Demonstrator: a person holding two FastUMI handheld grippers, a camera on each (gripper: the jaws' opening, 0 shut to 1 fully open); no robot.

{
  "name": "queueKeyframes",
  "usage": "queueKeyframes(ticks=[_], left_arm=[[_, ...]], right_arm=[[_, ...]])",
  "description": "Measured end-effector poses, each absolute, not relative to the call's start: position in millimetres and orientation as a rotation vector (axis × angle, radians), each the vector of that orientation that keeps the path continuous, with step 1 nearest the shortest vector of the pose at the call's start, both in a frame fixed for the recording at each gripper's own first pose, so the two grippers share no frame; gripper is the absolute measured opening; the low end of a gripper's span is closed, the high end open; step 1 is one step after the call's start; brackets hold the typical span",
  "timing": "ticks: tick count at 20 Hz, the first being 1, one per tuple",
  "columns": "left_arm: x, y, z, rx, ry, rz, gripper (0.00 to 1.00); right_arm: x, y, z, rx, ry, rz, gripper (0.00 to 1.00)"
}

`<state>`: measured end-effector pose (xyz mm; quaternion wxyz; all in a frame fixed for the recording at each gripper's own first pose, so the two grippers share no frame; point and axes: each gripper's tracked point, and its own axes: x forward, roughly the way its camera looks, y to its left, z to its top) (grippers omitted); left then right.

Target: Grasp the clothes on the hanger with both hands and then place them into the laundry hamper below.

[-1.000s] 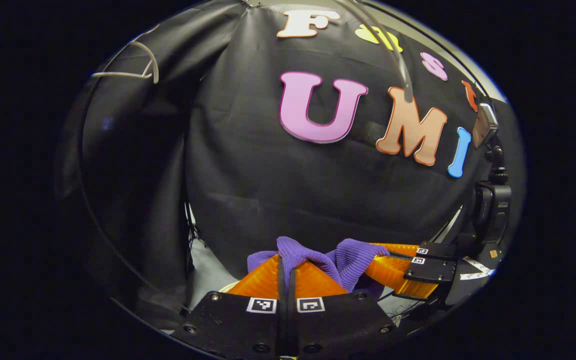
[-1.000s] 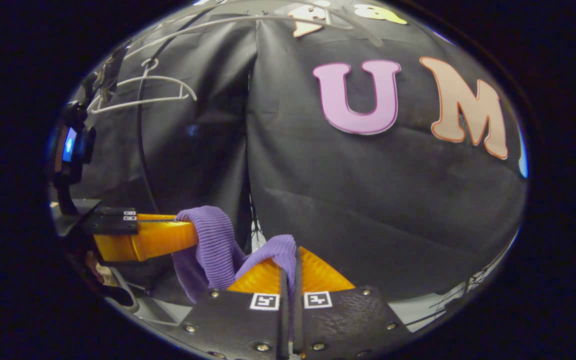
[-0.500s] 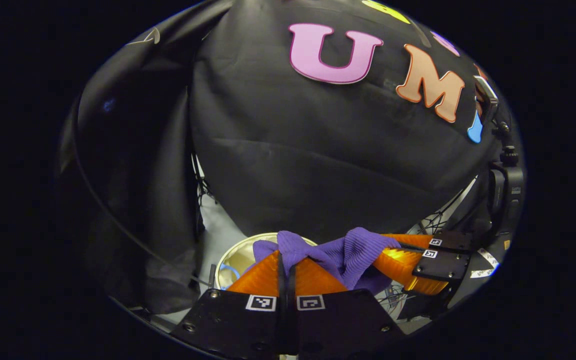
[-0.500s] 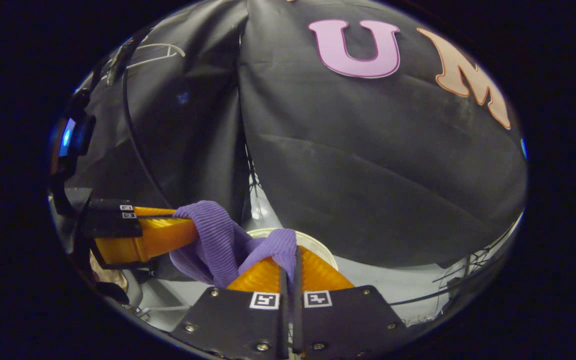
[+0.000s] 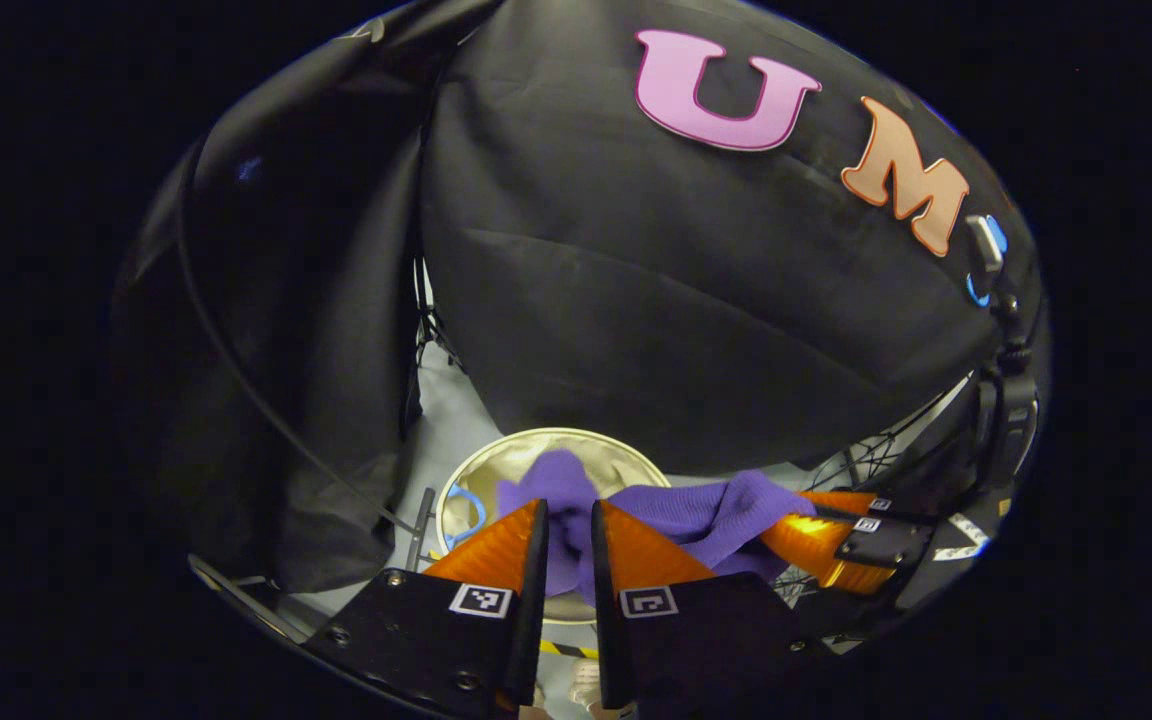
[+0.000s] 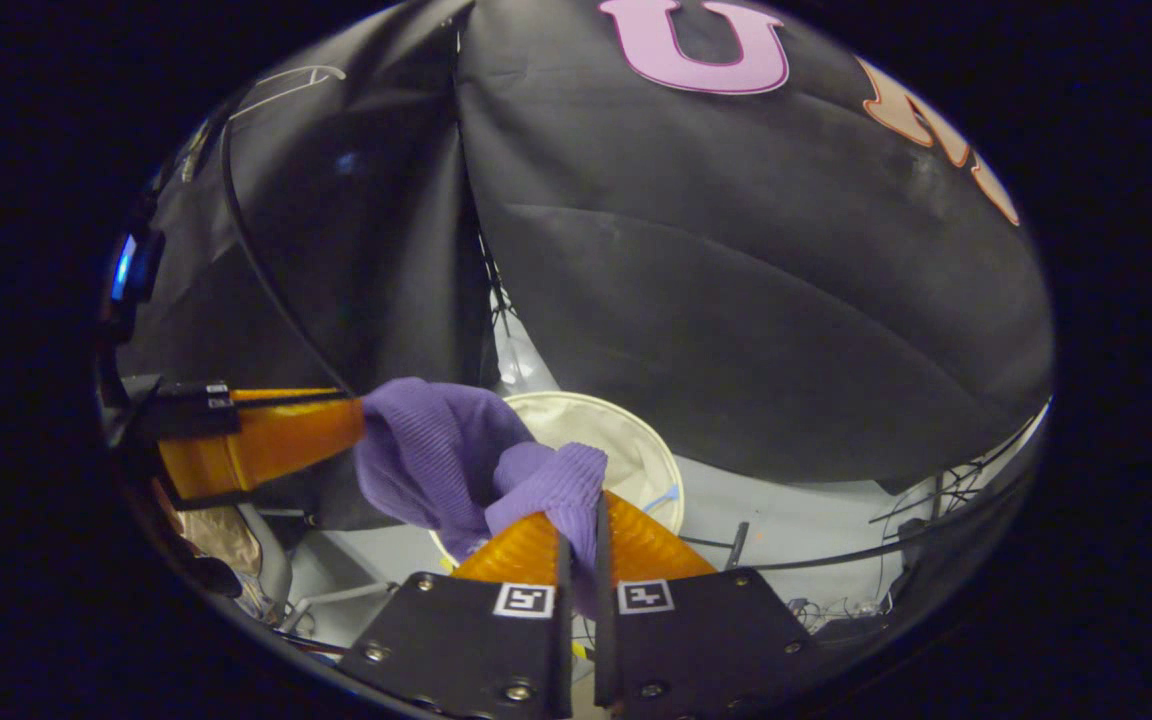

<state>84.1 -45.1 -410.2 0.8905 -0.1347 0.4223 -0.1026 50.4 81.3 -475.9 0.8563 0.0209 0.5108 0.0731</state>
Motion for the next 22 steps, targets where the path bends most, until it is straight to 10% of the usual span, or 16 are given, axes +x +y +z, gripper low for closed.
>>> queueKeyframes(ticks=[3, 22], left_arm=[[79.8, -36.4, -408.6, -0.254, 0.868, -0.221, 0.25], [84.4, -50.7, -263.8, -0.17, 0.551, -0.306, 0.25]], right_arm=[[44.5, 86.0, -466.8, 0.056, 1.07, 0.164, 0.28], [72.6, 54.2, -315.5, 0.078, 0.741, 0.053, 0.28]])
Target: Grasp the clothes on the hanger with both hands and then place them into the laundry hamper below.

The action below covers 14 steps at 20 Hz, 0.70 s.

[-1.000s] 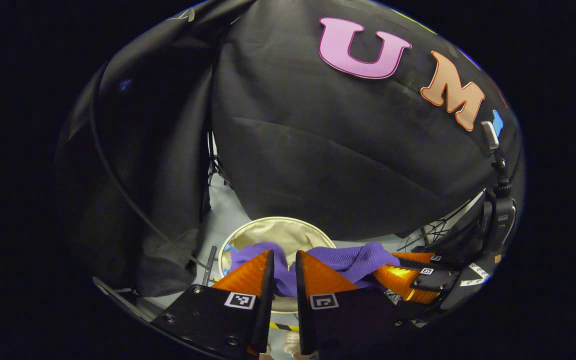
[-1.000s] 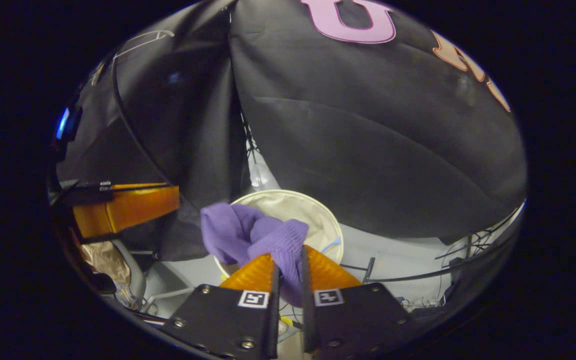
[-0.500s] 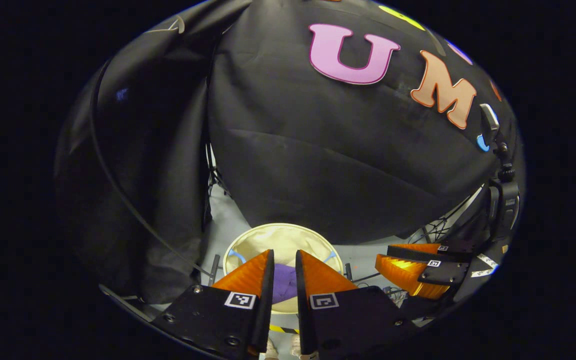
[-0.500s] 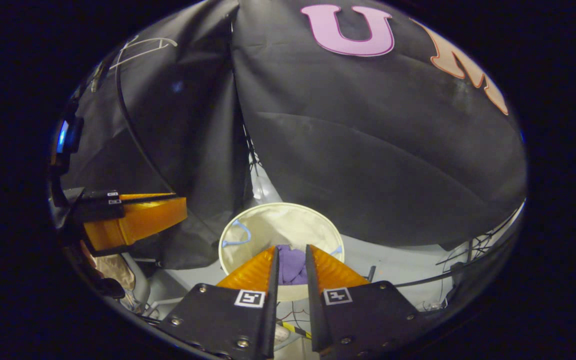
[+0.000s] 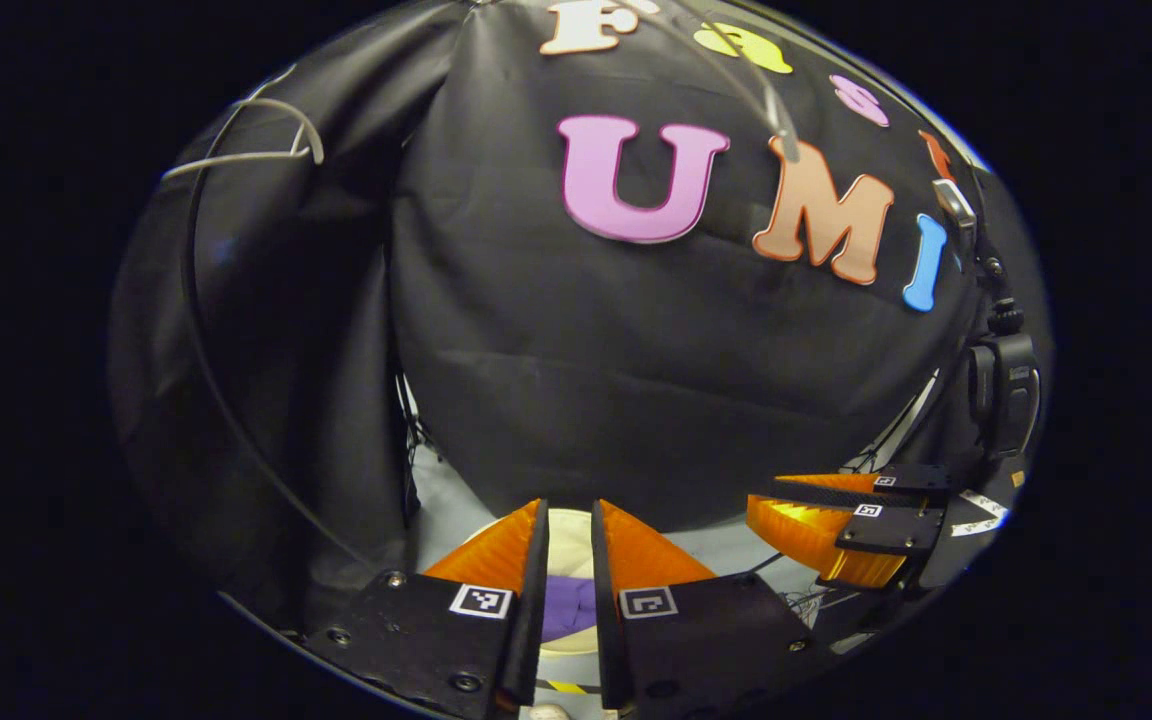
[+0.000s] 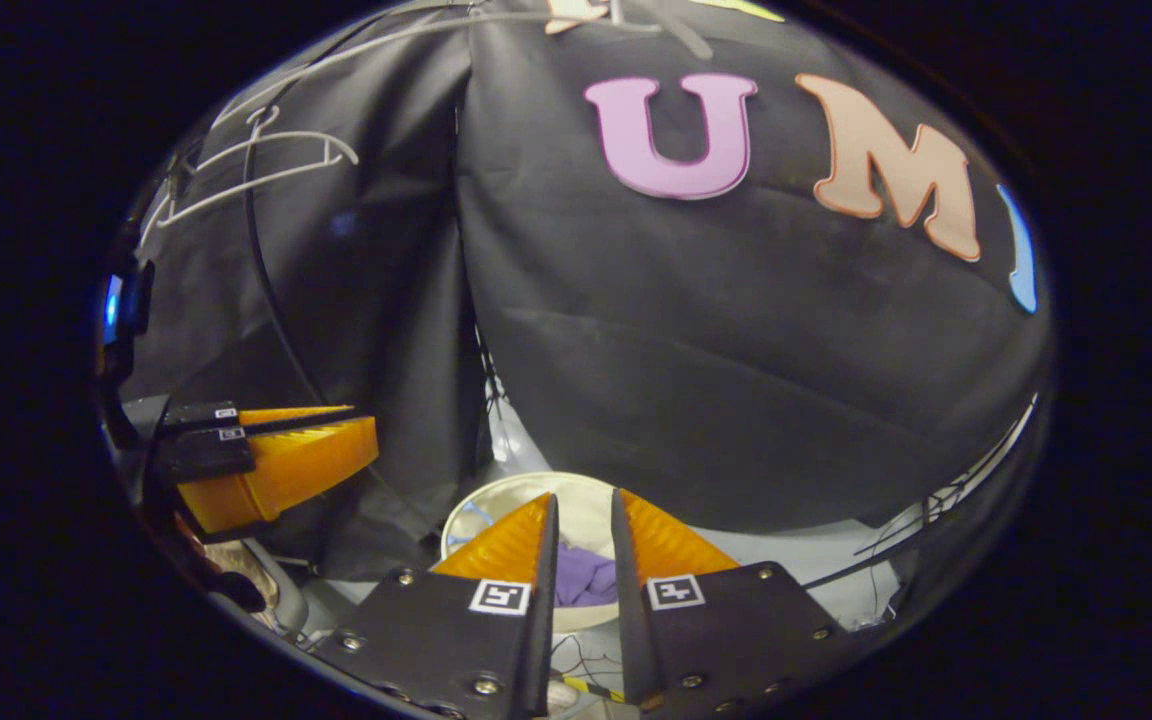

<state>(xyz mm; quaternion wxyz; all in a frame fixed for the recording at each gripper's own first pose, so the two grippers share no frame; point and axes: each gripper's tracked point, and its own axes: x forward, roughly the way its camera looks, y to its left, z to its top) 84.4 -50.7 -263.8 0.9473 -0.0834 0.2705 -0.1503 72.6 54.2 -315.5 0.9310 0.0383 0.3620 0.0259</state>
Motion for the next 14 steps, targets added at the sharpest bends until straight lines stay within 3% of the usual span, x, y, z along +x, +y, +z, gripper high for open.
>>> queueKeyframes(ticks=[6, 14], left_arm=[[80.7, -65.2, -162.0, -0.171, 0.35, -0.367, 0.25], [57.7, -56.3, -61.5, -0.192, 0.2, -0.398, 0.24]], right_arm=[[70.8, 32.3, -207.4, 0.088, 0.532, -0.019, 0.28], [51.2, 25.4, -119.0, 0.048, 0.344, -0.026, 0.28]])
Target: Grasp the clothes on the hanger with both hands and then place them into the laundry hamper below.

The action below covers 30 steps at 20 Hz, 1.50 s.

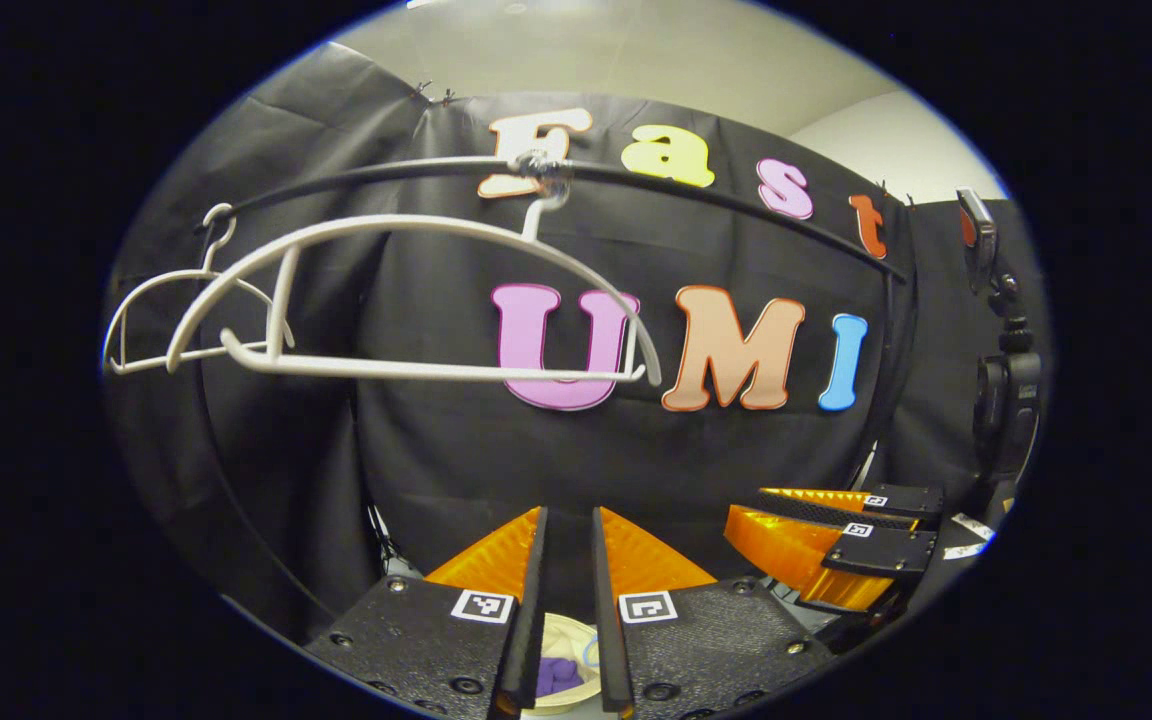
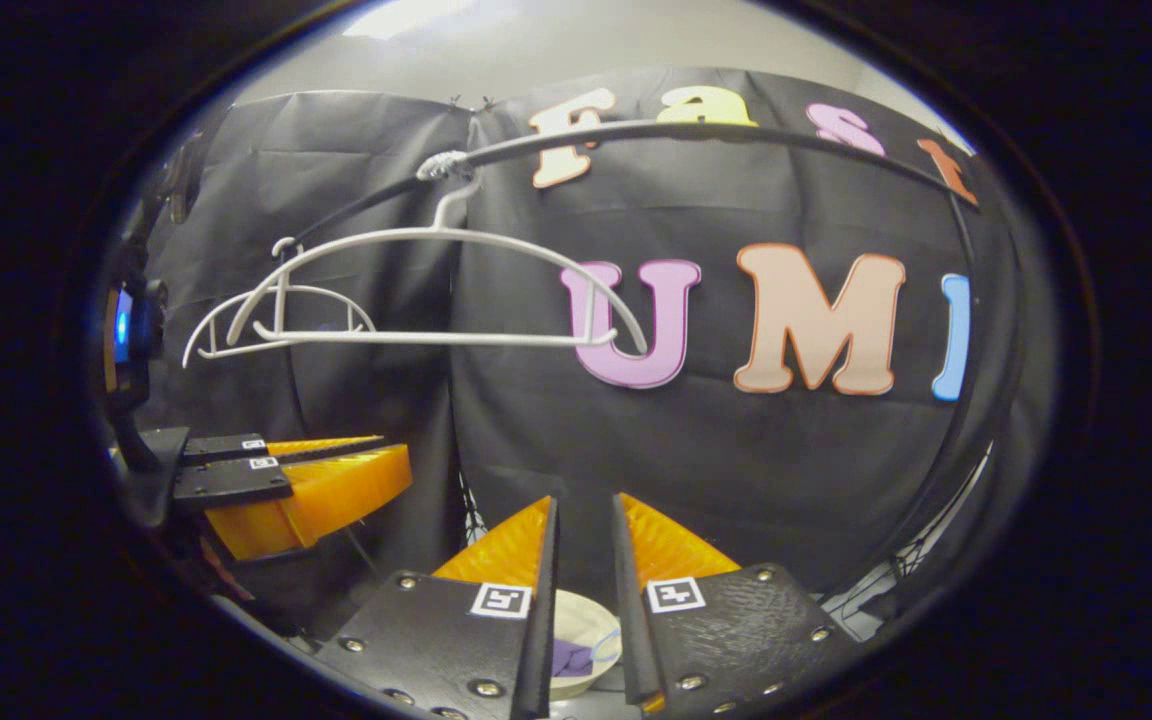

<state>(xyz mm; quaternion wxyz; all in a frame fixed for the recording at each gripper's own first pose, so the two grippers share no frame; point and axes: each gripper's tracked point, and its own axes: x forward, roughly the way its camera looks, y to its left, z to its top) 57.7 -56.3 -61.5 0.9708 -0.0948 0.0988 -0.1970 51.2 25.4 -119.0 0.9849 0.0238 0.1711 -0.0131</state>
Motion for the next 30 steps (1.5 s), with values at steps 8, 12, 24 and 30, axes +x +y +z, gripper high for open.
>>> queueKeyframes(ticks=[8, 12, 24, 30], left_arm=[[48.7, -58.2, -1.6, -0.136, 0.105, -0.393, 0.24], [41.9, -64.8, 15.8, -0.131, 0.076, -0.399, 0.46], [21.2, -59.3, 40.8, -0.137, 0.022, -0.379, 0.92], [17.0, -65.2, 43.4, -0.125, 0.005, -0.385, 0.93]], right_arm=[[40.4, 22.6, -40.4, 0.041, 0.192, -0.063, 0.28], [32.0, 16.0, -11.5, 0.024, 0.14, -0.096, 0.23], [3.1, -18.8, 21.6, 0.065, 0.073, -0.181, 0.96], [-3.7, -28.4, 21.5, 0.049, 0.077, -0.204, 0.94]])
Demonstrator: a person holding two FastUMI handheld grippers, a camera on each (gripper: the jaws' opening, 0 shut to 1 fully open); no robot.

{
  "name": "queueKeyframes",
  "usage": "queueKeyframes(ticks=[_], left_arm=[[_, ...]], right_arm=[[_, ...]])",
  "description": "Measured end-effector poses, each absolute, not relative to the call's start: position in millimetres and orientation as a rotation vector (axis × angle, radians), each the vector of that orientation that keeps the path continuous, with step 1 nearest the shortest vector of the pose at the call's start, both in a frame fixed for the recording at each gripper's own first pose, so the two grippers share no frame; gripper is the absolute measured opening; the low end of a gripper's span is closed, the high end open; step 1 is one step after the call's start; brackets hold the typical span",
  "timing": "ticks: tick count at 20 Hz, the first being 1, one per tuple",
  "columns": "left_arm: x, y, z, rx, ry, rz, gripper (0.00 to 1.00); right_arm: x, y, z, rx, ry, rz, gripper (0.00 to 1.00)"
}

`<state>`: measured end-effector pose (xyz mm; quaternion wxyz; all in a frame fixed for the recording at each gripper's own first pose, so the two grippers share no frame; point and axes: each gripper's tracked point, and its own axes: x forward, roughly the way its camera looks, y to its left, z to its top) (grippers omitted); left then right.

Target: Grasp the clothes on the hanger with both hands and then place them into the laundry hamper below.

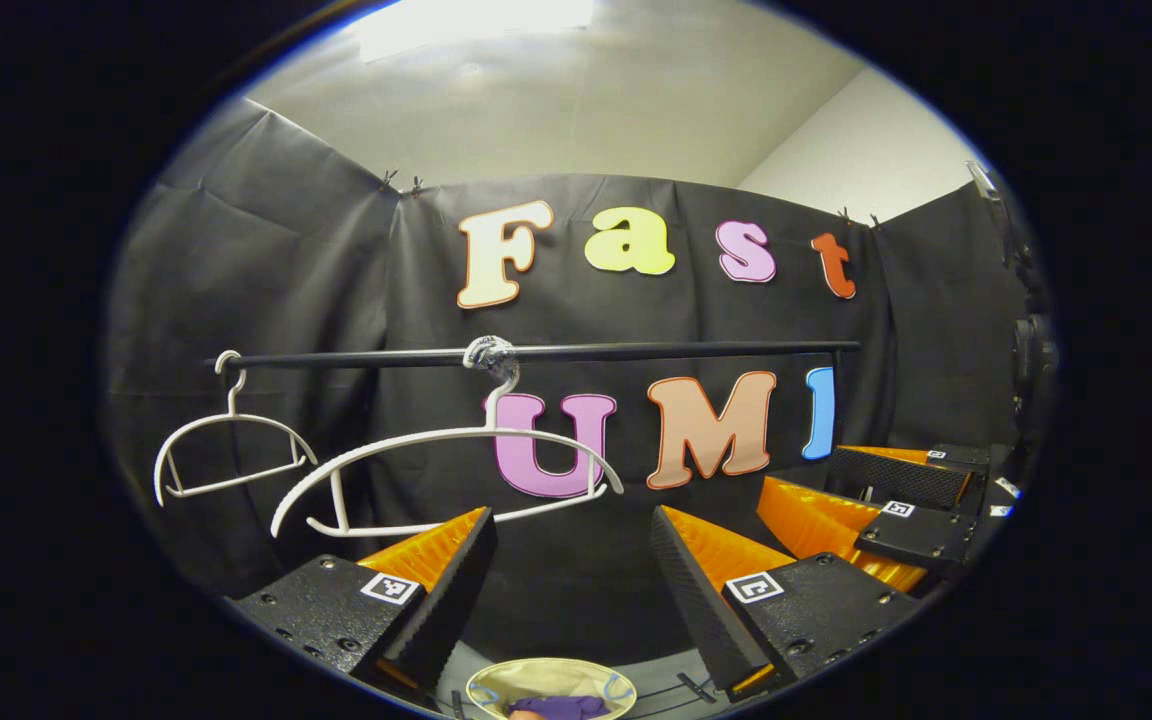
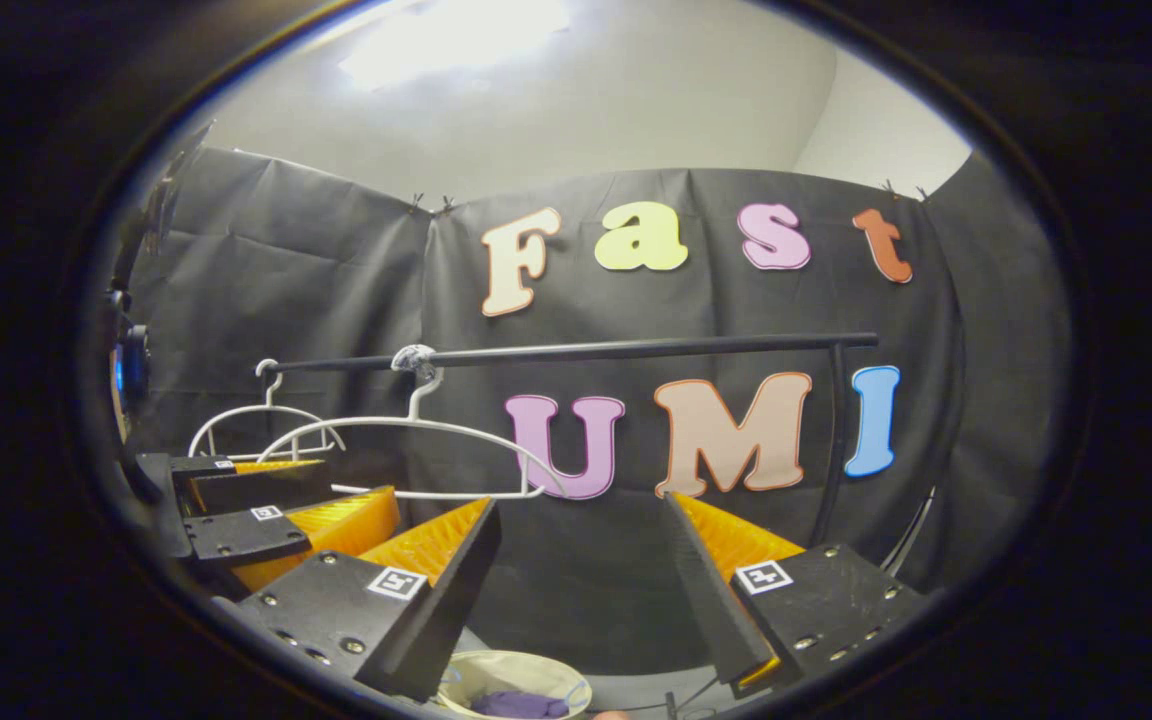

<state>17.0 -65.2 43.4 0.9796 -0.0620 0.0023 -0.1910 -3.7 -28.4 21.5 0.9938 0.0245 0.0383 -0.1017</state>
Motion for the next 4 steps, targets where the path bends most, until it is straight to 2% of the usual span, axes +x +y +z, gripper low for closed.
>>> queueKeyframes(ticks=[2, 4], left_arm=[[17.9, -67.0, 44.0, -0.128, 0.005, -0.387, 0.93], [19.4, -66.9, 44.2, -0.127, 0.004, -0.383, 0.93]], right_arm=[[-5.7, -32.5, 21.9, 0.048, 0.079, -0.214, 0.96], [-8.5, -35.6, 20.4, 0.047, 0.084, -0.222, 0.94]])
